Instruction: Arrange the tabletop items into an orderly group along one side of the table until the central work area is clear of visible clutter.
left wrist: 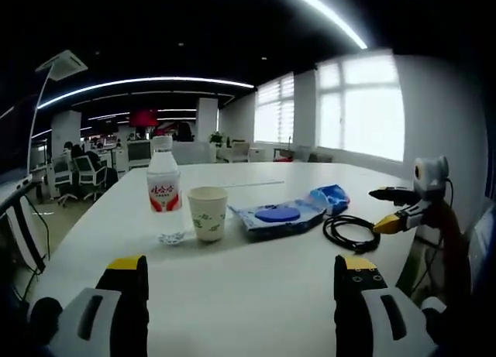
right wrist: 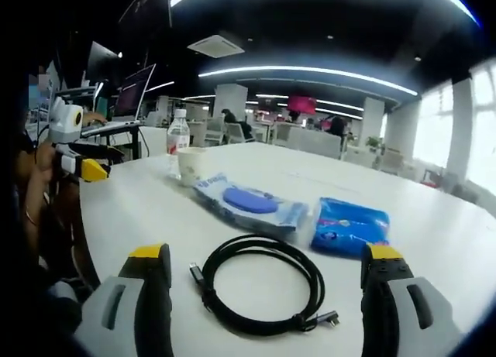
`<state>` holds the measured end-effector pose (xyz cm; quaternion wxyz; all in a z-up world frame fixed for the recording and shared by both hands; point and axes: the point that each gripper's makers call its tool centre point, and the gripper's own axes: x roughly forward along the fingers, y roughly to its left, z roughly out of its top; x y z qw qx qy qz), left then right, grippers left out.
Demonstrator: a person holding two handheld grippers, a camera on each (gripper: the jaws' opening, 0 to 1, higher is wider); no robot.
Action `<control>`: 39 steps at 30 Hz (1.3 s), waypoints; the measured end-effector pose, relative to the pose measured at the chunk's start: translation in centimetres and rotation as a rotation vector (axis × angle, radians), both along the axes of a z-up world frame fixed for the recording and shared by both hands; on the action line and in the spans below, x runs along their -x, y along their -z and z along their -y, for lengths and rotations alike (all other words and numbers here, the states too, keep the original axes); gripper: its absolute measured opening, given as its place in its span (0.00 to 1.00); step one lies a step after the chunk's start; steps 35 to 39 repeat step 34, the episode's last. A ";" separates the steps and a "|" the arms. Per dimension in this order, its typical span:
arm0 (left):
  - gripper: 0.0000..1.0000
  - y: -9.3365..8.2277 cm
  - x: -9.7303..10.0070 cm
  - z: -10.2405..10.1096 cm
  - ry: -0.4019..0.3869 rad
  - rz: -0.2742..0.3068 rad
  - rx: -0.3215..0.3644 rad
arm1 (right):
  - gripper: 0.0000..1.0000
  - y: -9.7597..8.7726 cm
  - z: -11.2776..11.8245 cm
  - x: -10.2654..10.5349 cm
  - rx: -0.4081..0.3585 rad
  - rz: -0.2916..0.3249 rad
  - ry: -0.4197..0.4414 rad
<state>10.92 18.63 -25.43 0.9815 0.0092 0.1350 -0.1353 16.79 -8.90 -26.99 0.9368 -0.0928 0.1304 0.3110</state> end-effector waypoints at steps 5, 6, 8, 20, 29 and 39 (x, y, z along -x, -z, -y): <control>1.00 0.0 0.1 0.0 0.005 0.000 -0.004 | 0.99 -0.2 0.4 0.4 0.020 0.007 -0.005; 1.00 -0.1 0.2 0.0 0.008 0.003 -0.007 | 0.99 -0.3 0.7 0.5 0.030 0.010 -0.002; 1.00 -0.1 0.3 0.1 0.010 0.003 -0.010 | 0.99 -0.6 1.2 0.6 0.037 0.010 0.006; 1.00 0.1 0.8 0.1 0.023 -0.005 -0.012 | 0.99 -0.5 2.8 1.7 0.045 -0.027 -0.018; 1.00 -0.2 1.1 0.4 0.047 -0.004 -0.013 | 0.99 -0.2 3.6 2.0 0.063 -0.038 -0.004; 1.00 0.1 1.3 0.4 0.043 -0.018 -0.018 | 0.98 -0.2 4.4 2.0 0.071 -0.024 0.007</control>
